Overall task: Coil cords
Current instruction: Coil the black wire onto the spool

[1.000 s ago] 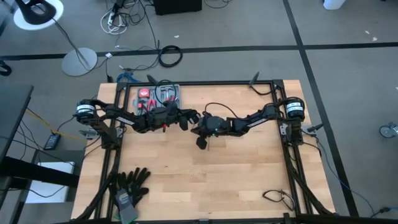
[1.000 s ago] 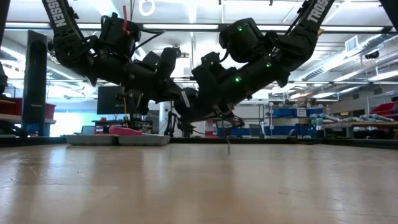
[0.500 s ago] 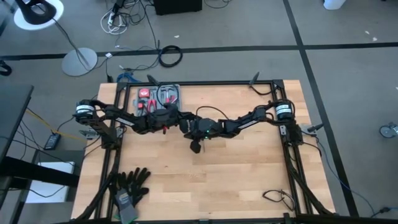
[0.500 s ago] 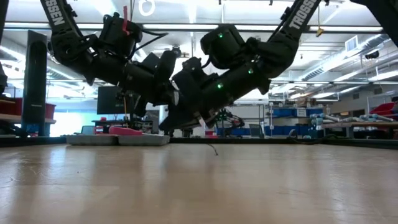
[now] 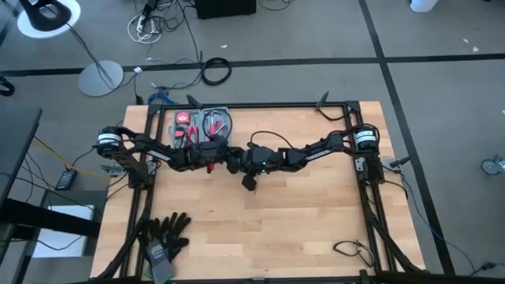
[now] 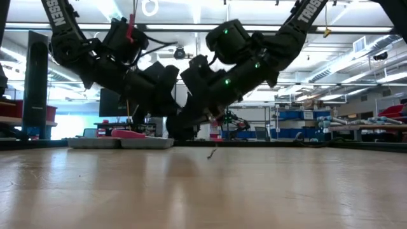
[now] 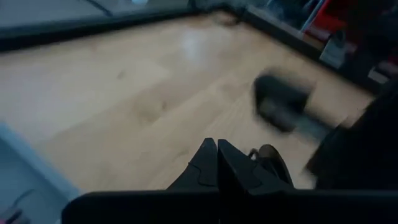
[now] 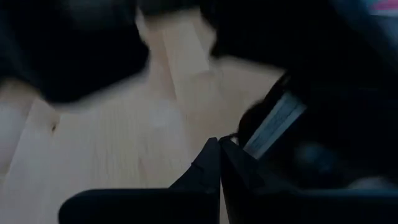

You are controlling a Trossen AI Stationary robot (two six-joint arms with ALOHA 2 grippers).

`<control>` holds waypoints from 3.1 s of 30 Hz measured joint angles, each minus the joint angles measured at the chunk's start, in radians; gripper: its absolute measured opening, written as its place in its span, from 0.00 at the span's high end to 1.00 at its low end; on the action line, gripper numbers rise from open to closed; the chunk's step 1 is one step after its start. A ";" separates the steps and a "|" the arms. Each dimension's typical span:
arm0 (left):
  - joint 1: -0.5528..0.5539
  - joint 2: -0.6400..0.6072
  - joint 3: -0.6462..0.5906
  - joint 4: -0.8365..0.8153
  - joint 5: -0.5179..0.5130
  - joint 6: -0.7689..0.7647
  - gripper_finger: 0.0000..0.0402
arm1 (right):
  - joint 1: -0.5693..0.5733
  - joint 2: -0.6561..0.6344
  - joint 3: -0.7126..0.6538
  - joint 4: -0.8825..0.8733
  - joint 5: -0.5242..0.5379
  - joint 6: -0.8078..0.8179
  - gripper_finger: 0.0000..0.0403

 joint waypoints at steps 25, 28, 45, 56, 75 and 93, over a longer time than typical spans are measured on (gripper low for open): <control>0.000 -0.001 0.000 -0.085 0.042 -0.028 1.00 | -0.052 -0.080 -0.001 -0.019 -0.013 -0.058 1.00; 0.001 -0.002 0.000 -0.081 0.054 -0.029 1.00 | -0.068 -0.111 -0.001 -0.075 -0.014 -0.059 1.00; 0.000 -0.002 0.001 -0.093 0.108 -0.027 1.00 | -0.103 -0.175 0.003 -0.416 -0.014 -0.077 0.98; 0.000 0.000 -0.002 -0.089 0.116 -0.024 1.00 | -0.087 -0.174 -0.002 -0.674 0.005 -0.072 0.96; 0.000 0.000 -0.002 -0.105 0.107 -0.026 1.00 | 0.003 -0.278 -0.152 -0.854 0.248 0.056 0.92; -0.033 -0.001 -0.001 -0.056 0.001 0.120 1.00 | 0.113 -0.207 -0.613 0.580 0.344 0.129 0.94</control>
